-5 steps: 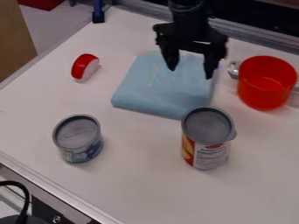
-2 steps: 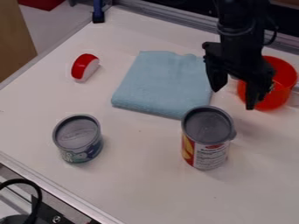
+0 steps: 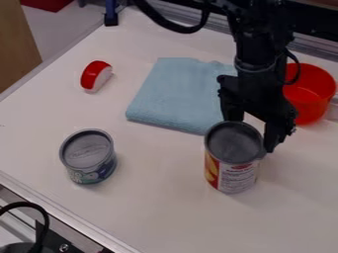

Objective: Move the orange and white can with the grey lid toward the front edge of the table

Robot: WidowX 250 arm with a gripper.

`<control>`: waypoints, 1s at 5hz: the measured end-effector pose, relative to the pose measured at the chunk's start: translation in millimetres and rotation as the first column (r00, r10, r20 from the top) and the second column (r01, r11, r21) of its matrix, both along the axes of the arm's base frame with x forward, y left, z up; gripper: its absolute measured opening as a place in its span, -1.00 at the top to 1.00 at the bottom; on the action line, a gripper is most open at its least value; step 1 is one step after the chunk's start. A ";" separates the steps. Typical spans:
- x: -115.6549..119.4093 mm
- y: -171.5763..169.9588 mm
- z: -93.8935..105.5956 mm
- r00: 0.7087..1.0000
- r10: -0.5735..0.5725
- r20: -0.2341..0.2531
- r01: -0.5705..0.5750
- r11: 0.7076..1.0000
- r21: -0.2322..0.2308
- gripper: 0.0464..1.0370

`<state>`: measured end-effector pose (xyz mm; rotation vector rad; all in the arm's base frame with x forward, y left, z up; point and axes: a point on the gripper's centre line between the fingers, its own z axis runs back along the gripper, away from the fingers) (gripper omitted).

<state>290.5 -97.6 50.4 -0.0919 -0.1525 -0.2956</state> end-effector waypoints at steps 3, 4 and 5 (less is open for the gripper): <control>-41.4 16.4 0.0 0.998 0.007 -0.058 -0.005 0.999 0.048 -0.92; -60.8 27.9 -2.8 0.999 -0.026 -0.043 0.029 0.997 0.072 -0.92; -79.8 34.2 -3.8 0.998 -0.058 -0.035 0.060 0.995 0.074 -0.92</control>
